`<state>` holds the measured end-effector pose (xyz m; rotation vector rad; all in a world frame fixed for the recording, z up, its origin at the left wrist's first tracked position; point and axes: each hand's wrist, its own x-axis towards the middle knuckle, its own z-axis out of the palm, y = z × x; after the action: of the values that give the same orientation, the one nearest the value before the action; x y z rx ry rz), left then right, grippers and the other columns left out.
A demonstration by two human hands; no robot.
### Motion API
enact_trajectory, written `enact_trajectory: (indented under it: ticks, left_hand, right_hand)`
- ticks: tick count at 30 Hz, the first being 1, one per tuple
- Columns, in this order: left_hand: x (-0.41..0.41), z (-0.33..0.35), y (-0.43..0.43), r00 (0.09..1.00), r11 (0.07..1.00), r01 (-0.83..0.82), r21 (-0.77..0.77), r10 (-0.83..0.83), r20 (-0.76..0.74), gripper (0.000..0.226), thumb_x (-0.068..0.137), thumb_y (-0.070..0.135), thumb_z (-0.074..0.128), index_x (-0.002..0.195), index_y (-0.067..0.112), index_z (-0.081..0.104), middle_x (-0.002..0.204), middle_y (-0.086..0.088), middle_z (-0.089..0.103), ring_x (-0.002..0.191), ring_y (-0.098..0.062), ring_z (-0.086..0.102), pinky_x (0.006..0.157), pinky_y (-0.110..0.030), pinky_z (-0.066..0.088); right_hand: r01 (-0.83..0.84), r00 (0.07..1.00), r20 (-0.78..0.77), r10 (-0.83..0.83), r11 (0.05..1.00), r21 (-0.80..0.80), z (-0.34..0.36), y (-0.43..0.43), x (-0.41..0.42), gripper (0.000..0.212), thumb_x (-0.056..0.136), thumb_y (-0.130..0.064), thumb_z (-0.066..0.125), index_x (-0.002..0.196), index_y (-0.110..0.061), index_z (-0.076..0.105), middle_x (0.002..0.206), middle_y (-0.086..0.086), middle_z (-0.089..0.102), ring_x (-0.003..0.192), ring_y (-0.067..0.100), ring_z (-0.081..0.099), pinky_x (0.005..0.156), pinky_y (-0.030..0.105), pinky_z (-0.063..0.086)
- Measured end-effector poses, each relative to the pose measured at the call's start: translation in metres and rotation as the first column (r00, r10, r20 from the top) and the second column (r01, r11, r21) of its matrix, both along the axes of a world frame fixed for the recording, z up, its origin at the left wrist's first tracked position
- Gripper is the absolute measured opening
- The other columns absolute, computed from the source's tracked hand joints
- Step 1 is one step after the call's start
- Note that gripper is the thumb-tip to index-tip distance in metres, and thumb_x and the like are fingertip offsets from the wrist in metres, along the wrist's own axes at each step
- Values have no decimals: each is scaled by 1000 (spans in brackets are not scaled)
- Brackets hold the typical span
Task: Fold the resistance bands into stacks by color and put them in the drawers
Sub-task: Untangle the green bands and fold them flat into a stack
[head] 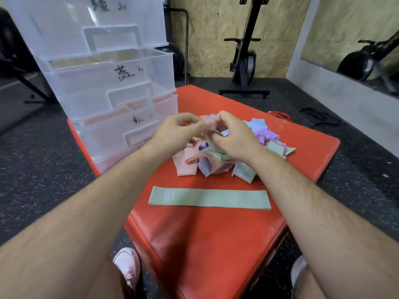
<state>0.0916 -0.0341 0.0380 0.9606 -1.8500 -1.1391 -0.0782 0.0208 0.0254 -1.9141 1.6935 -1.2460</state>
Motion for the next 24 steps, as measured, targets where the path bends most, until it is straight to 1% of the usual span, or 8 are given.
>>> enact_trajectory:
  ticks: [2,4,6,8,12,16,20,24]
  left_hand:
    - [0,0,-1,999,998,-39,54,39,-1,41,79,46,77,89,6,71,75,-4,68,68,-13,62,69,-33,50]
    - [0,-1,-3,996,996,-85,12,85,28,12,84,20,75,92,11,71,77,-5,70,68,-12,63,66,-28,50]
    - [0,-1,-3,993,994,-103,-22,104,50,21,83,-1,68,98,14,67,81,-5,68,68,-12,64,61,-21,53]
    - [1,1,-2,993,995,-82,-56,86,75,30,81,-9,65,100,14,65,82,-4,66,66,-11,62,58,-19,53]
    - [2,-1,-2,998,994,-50,-93,54,36,31,79,-11,64,98,14,67,82,1,64,69,-12,62,62,-27,57]
    - [1,-3,-2,995,987,-81,-141,87,40,21,83,1,71,99,14,68,86,-7,69,68,-7,63,65,-24,55]
    - [1,1,-3,990,973,-144,-180,142,-25,19,84,0,70,96,15,67,80,3,66,59,2,58,57,-21,52]
    - [6,9,-7,966,967,-213,-140,187,-176,20,86,-2,68,97,15,66,84,-2,66,71,-9,61,64,-23,53]
  right_hand:
    - [-6,1000,-20,6,1000,20,0,0,1,21,84,-4,61,84,-21,48,75,-24,59,64,-9,53,59,13,35]
    - [-63,998,32,60,992,110,0,0,2,20,84,2,59,87,-13,47,66,-32,57,56,-15,51,55,8,35]
    - [-127,983,156,102,978,163,0,-2,3,17,87,9,52,91,-6,45,81,-21,63,58,-15,53,54,5,38]
    - [-129,974,207,94,978,163,-2,-6,2,22,86,11,51,92,-10,45,102,-1,65,73,-7,58,61,12,44]
    - [-117,986,128,104,988,99,-5,-13,1,28,92,0,62,107,-21,51,106,6,61,86,12,57,84,39,53]
    - [-91,995,56,88,995,45,-5,-21,2,23,94,-10,64,114,-21,58,106,12,63,87,26,58,88,37,52]
    - [-98,994,-32,100,993,70,-2,-22,-2,23,92,-18,67,113,-23,60,106,-3,66,95,16,62,87,27,52]
    - [-46,985,-155,70,987,153,-4,-20,-16,27,94,-23,66,87,-44,50,84,-32,61,77,-14,56,67,10,38]
